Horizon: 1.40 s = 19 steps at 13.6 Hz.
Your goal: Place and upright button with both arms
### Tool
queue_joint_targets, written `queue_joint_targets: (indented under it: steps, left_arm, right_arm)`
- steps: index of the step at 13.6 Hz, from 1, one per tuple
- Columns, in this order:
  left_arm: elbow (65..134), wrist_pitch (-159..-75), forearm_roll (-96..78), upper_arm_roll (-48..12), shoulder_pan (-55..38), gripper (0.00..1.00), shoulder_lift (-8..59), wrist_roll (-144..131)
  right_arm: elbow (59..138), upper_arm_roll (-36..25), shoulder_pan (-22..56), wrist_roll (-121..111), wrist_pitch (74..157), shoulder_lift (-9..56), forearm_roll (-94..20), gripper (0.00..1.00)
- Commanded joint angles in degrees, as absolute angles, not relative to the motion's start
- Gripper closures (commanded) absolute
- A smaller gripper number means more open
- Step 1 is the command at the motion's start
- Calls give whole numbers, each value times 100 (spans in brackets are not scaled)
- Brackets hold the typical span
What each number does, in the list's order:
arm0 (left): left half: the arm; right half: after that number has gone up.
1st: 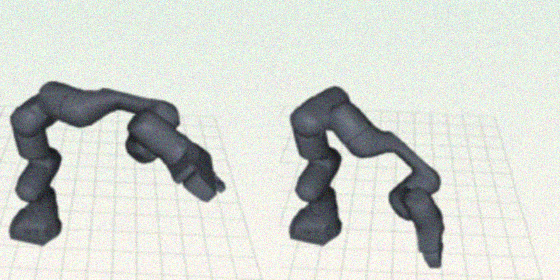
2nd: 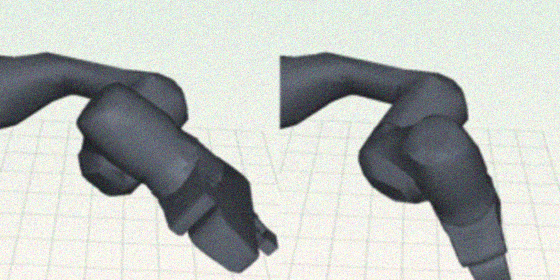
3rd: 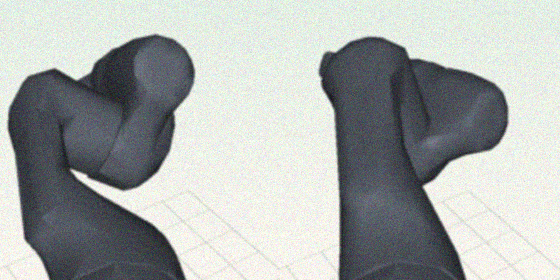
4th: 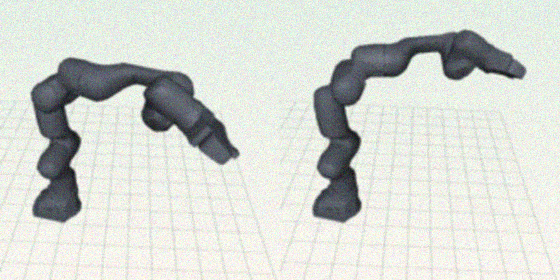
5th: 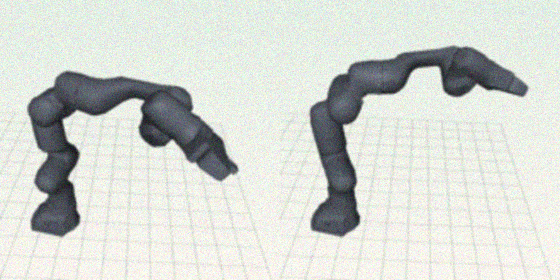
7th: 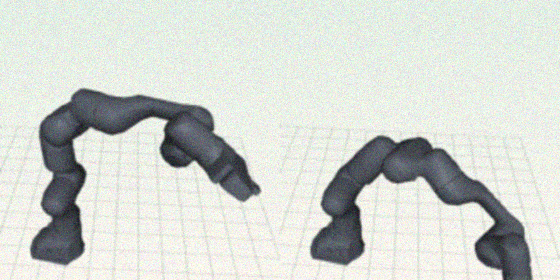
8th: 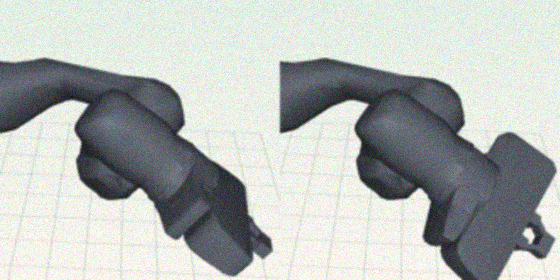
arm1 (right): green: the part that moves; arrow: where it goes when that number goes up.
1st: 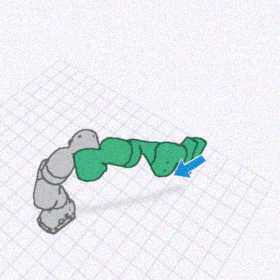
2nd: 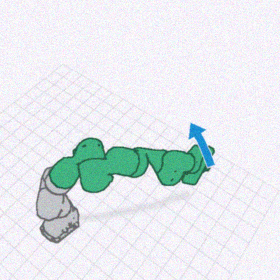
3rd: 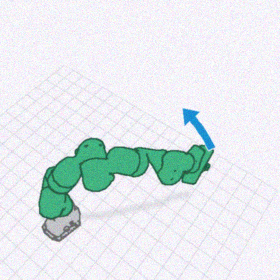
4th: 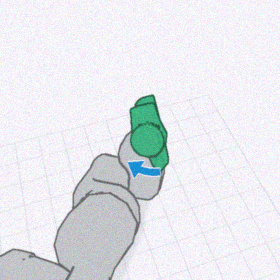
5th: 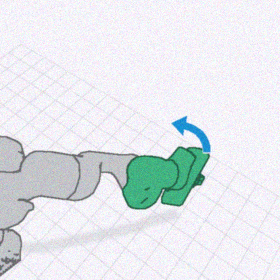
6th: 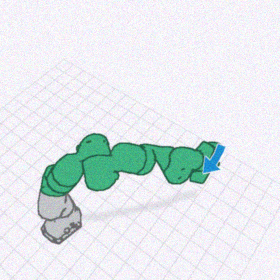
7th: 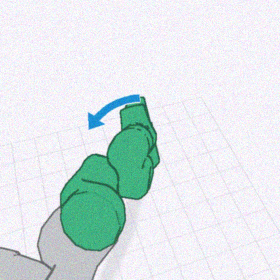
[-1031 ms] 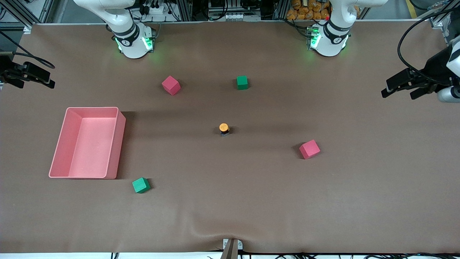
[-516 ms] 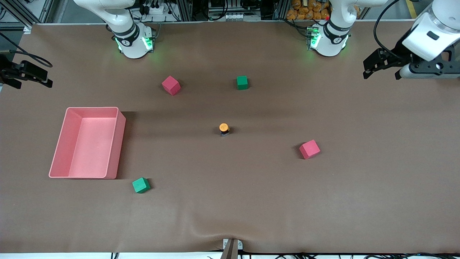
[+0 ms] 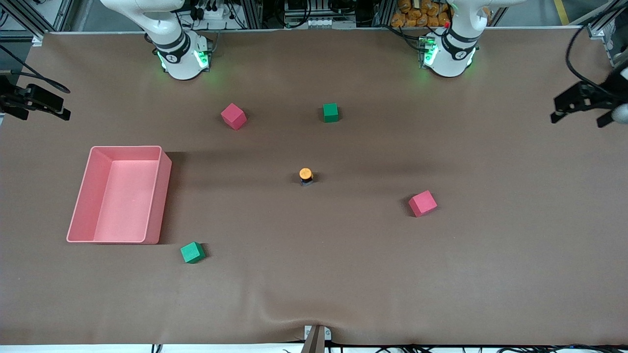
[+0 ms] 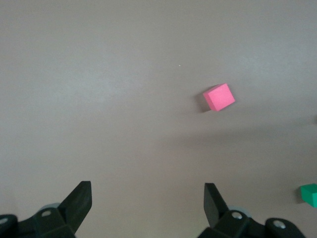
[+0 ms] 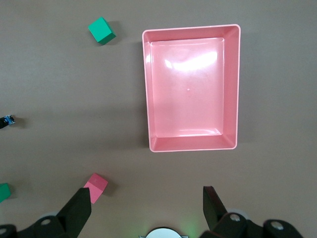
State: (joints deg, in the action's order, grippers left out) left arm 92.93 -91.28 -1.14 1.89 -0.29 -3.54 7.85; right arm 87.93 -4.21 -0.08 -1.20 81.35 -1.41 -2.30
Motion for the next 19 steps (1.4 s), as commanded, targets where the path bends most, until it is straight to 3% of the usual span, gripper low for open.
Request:
queue_joint_targets:
  steps: [1, 19]
  left_arm:
    - [8774, -9053, -97, 97, -88, 0, -89, 782]
    - [8578, -8807, -167, 70, -44, 0, 88, 211]
  right_arm:
    - [8754, -395, -62, 0, 8068, -176, -325, 0]
    - [8771, -378, -70, -18, 8104, -167, -308, 0]
